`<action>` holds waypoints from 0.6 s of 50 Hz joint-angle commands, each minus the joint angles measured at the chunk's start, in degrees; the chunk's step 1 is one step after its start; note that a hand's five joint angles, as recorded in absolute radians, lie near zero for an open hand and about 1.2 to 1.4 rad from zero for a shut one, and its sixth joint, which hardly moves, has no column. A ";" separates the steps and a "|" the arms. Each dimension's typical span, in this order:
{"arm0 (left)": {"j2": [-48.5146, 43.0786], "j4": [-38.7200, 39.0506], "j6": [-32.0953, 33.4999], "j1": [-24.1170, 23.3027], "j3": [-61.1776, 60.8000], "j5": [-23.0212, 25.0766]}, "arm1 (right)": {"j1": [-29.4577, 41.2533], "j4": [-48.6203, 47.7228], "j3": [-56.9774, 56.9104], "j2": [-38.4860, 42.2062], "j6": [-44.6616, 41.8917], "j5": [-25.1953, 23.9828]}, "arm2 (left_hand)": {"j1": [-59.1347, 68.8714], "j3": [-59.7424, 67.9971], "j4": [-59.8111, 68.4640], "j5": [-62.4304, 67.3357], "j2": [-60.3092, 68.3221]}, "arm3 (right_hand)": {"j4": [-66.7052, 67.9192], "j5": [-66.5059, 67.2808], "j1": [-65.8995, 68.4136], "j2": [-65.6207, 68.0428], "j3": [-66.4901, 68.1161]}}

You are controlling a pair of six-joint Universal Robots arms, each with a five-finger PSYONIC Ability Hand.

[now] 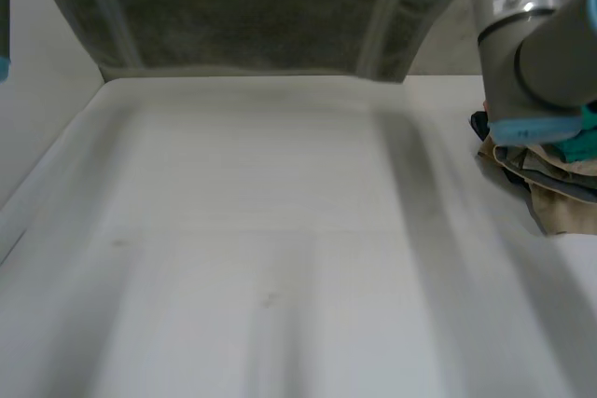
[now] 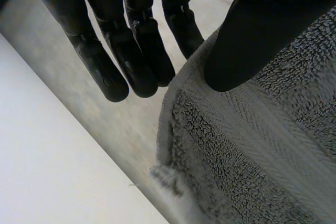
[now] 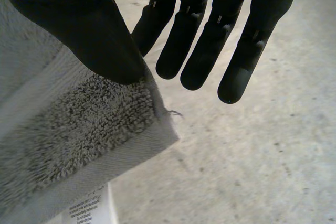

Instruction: Fold the laundry.

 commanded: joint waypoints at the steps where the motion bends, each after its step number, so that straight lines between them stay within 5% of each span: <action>1: -1.19 -2.74 0.36 1.67 -10.16 0.62 | 0.17 1.13 7.21 1.57 -0.67 -0.97 | 13.60 11.72 11.27 12.71 11.42 | 11.30 10.96 14.60 12.51 11.79; 9: -2.68 -2.48 4.48 1.76 -27.56 7.29 | 0.08 7.72 13.10 8.33 -1.37 -1.59 | 13.60 11.72 11.27 12.71 11.42 | 11.30 10.96 14.60 12.51 11.79; 20: 0.65 -5.28 22.58 2.29 -48.39 16.18 | -1.85 20.02 22.85 9.67 -4.88 -1.59 | 13.60 11.72 11.27 12.71 11.42 | 11.30 10.96 14.60 12.51 11.79; 27: 10.40 -19.67 32.52 4.48 -56.66 14.43 | -4.92 30.47 31.11 -1.67 -12.43 -2.20 | 13.60 11.72 11.27 12.71 11.42 | 11.30 10.96 14.60 12.51 11.79; 30: 14.36 -32.59 34.98 5.19 -58.42 11.88 | -6.42 41.88 35.24 -6.68 -20.07 -3.08 | 13.60 11.72 11.27 12.71 11.42 | 11.30 10.96 14.60 12.51 11.79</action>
